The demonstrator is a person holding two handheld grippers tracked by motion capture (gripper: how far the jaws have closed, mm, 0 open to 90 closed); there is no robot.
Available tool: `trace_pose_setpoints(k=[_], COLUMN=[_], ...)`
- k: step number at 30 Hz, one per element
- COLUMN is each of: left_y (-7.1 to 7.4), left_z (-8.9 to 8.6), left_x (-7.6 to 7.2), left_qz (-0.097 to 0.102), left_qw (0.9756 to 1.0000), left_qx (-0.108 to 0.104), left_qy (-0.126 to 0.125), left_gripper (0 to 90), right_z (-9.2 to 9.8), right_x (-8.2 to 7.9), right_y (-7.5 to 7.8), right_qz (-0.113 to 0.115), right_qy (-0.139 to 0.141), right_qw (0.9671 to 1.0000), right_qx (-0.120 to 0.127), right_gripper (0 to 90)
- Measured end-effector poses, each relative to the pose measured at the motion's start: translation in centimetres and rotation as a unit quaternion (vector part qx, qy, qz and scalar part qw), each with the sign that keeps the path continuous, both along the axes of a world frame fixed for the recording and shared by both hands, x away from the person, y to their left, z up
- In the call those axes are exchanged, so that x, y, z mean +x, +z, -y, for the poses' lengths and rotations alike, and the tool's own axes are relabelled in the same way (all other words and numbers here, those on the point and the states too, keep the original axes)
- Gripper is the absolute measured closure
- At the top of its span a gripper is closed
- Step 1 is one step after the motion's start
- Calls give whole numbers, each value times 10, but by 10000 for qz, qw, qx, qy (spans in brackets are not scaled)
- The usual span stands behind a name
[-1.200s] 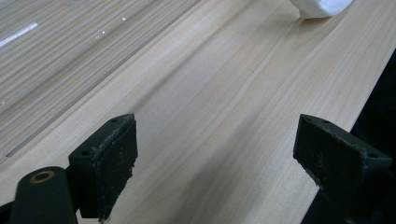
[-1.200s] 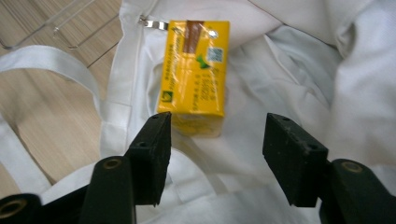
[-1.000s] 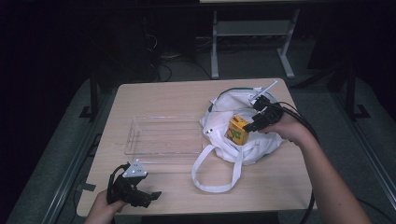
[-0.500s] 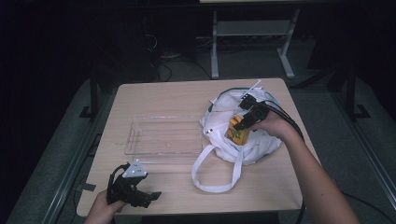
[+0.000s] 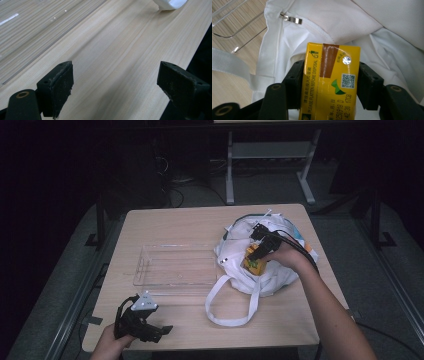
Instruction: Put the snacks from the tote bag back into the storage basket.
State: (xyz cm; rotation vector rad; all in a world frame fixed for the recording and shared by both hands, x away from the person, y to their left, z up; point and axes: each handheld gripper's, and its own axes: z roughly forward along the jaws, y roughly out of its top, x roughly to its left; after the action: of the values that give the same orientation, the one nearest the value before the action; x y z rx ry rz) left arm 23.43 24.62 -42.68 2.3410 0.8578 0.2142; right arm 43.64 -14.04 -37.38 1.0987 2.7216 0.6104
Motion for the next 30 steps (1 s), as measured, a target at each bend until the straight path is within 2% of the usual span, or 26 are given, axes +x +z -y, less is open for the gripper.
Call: trace_pose_setpoints(k=[3,13,22,30], left_y=[0,0,0,0], left_z=[0,-1,0,0], left_x=[0,0,0,0], left_qz=[0,4,-4,-19], left_qw=[10000,10000,10000,10000], left_qx=[-1,2,-17,-49], left_qy=[-3,-6,-1,16], left_gripper=[133,133,133,133], right_z=[-3,-5,-3,-4], right_x=[-2,-4,-5,-7], right_y=[1,3,5,21], right_qz=[92,186,263,335], right_qy=[18,70,119,224], right_qw=[9999,9994,9991,9988], right_qx=[-78,-280,-305,-286], right_gripper=[488,514,514,514])
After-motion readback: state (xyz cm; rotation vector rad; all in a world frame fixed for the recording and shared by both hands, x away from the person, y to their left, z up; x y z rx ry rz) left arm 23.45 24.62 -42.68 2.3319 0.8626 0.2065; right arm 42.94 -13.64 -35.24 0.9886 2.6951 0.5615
